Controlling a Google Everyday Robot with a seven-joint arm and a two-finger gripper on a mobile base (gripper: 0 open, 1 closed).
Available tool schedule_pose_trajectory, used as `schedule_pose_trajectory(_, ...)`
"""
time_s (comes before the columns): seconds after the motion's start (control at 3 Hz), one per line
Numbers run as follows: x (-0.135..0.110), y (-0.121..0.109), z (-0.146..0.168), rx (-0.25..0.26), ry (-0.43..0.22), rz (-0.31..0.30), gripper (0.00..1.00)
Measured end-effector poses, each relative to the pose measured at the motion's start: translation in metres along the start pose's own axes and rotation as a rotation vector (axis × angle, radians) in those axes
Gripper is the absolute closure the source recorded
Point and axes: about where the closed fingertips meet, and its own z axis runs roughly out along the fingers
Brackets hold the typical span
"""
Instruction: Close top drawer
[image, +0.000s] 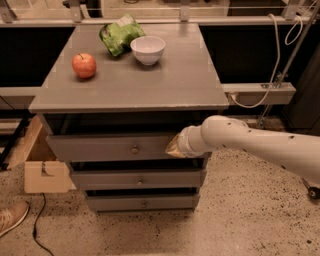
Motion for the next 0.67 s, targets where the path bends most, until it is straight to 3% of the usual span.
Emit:
schedule_pose_trajectory(0.33, 0.005, 0.006, -0.013, -0.014, -0.026, -0.002, 1.0)
schedule_pose_trajectory(0.67, 0.017, 0.025, -0.053, -0.038, -0.088, -0.008, 1.0)
